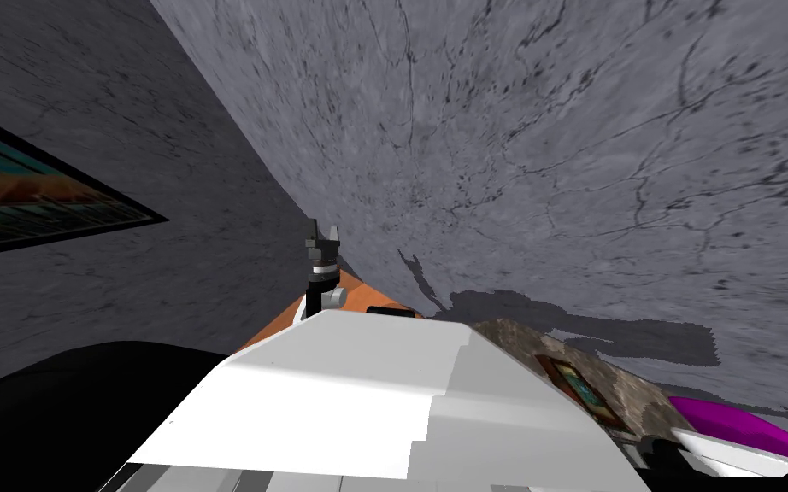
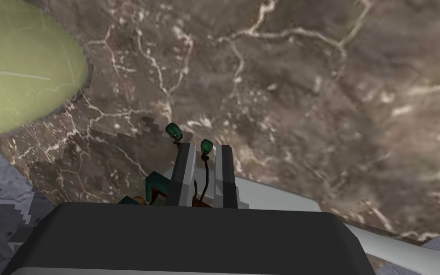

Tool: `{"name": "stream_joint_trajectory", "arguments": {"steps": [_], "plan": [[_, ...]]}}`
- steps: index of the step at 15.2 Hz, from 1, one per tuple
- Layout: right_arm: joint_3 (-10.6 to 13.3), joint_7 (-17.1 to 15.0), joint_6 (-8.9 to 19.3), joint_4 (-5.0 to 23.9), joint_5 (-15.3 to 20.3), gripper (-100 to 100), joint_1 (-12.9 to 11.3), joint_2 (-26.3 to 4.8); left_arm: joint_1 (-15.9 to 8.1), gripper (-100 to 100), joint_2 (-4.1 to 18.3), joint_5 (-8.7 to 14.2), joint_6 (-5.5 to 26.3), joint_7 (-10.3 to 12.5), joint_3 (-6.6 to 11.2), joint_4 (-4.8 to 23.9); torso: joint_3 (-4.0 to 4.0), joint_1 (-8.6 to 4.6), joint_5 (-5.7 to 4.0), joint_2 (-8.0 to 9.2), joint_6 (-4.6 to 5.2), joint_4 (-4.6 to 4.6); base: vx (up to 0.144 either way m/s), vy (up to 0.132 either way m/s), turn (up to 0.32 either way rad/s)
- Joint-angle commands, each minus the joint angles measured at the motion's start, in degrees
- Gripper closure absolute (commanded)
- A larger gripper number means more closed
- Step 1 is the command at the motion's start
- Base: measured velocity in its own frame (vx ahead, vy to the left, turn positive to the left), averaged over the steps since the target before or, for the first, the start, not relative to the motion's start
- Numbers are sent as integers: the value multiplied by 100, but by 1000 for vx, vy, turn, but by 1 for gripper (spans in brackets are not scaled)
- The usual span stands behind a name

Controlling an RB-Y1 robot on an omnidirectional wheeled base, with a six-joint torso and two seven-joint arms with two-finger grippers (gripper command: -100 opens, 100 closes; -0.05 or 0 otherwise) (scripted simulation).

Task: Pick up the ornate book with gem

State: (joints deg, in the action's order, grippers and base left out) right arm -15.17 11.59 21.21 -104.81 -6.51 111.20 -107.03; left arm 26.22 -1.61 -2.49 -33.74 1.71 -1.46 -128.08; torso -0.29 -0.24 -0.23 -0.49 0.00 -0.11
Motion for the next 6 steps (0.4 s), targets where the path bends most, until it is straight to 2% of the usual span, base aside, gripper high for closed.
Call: {"name": "stream_joint_trajectory", "arguments": {"steps": [1, 2, 3, 5, 6], "plan": [[-3, 165, -2, -46, 96, 100, -2, 209, 0, 0, 0, 0, 0, 0, 0, 0, 0, 0, 0, 0, 0, 0, 85, -4, -29], [3, 238, 6, -84, 178, 100, -2, 336, 0, 0, 0, 0, 0, 0, 0, 0, 2, 1, 1, 3, -1, 1, 100, -4, -47], [3, 238, 6, -84, 178, 100, -2, 336, 0, 0, 0, 0, 0, 0, 0, 0, 2, 3, 3, 3, 2, 1, 89, -3, -47], [16, 382, 21, -160, 341, 100, -4, 592, 0, 0, 0, 0, 0, 0, 0, 0, 4, 5, 4, 7, 1, 1, 88, -3, -50], [-44, 334, 11, -122, 211, 100, 34, 458, 0, 0, 0, 0, 0, 0, 0, 0, 3, 7, 5, 6, 3, 1, 62, 1, -36]]}}
